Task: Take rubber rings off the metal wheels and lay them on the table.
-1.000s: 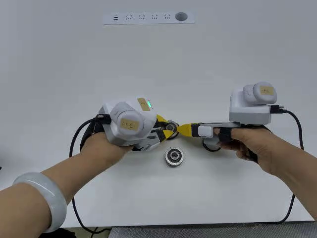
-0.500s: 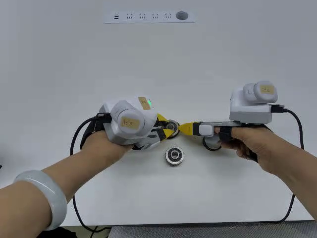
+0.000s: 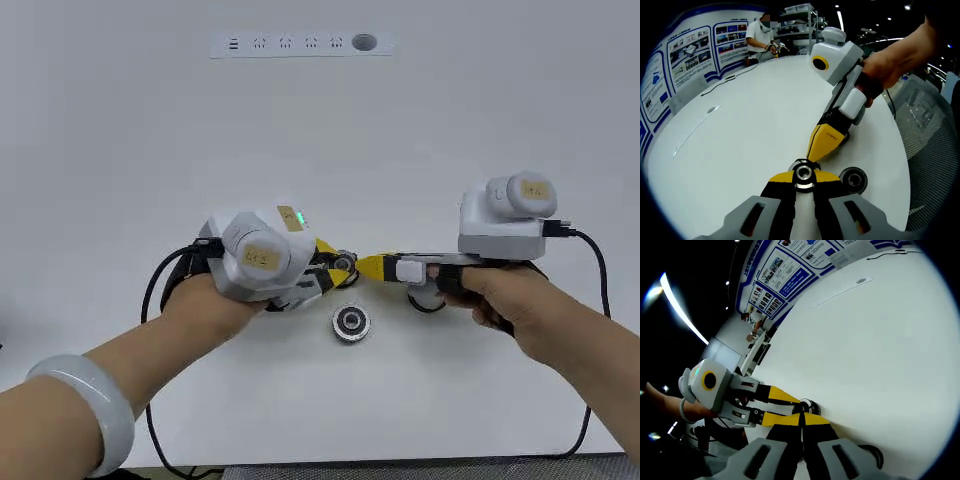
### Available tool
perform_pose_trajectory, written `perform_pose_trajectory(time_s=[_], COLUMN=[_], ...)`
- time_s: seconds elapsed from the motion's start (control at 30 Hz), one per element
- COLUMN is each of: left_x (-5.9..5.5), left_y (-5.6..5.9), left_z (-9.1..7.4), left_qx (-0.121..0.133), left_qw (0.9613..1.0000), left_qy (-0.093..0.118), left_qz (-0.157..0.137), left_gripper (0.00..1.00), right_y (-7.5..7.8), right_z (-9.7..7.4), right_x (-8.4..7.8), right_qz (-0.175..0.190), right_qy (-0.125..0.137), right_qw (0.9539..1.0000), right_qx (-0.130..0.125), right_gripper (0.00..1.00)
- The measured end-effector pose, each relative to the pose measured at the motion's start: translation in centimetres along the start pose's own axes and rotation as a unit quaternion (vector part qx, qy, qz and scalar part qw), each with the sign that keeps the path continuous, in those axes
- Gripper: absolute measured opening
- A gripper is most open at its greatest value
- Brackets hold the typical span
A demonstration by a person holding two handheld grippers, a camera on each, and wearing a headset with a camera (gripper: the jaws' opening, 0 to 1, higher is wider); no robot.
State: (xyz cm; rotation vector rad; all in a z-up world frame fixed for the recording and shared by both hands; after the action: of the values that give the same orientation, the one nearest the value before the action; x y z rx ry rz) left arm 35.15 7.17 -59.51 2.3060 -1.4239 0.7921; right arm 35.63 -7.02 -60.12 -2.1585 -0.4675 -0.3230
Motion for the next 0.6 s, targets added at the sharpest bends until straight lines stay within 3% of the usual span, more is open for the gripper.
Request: perform_pose_trajectory(time_s=[0.2, 0.27, 0.3, 0.33, 0.4, 0.6], left_x=[0.0, 0.0, 0.0, 0.0, 0.0, 0.0], left_y=[0.0, 0.0, 0.0, 0.0, 0.0, 0.0], left_z=[0.0, 0.0, 0.0, 0.0, 0.0, 0.0], left_qx=[0.000, 0.001, 0.001, 0.001, 0.001, 0.001], left_qw=[1.0000, 1.0000, 1.0000, 1.0000, 1.0000, 1.0000], left_qy=[-0.001, -0.001, -0.001, -0.001, -0.001, -0.001], left_qz=[0.000, 0.000, 0.000, 0.000, 0.000, 0.007], left_gripper=[0.12, 0.12, 0.12, 0.12, 0.12, 0.12], right_y=[-0.5, -1.5, -1.7, -1.4, -1.4, -0.8], right_z=[0.2, 0.1, 0.2, 0.2, 0.1, -0.1], right_x=[0.2, 0.2, 0.6, 0.6, 0.5, 0.2], right_qz=[0.000, 0.002, -0.002, -0.020, -0.004, 0.001], right_qy=[0.009, 0.006, 0.016, 0.007, 0.013, 0.012], right_qw=[0.9999, 0.9988, 0.9991, 0.9996, 0.9995, 0.9998], right_qx=[0.013, 0.049, 0.040, 0.017, 0.028, 0.014], right_gripper=[0.01, 0.01, 0.01, 0.01, 0.01, 0.02])
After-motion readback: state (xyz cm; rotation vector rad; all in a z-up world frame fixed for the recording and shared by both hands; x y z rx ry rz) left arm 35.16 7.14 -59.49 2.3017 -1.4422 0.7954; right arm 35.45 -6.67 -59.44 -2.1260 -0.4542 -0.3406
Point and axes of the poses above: the centre of the closed fingertips' face, and the gripper's own axes: z roughly forward along the fingers, y roughly to its right, x roughly out of its top, the point moved 9 cm from there along -z, roughly backward along the fingers, and after that the axes turned 12 degrees about -y, right-handed, at the moved point
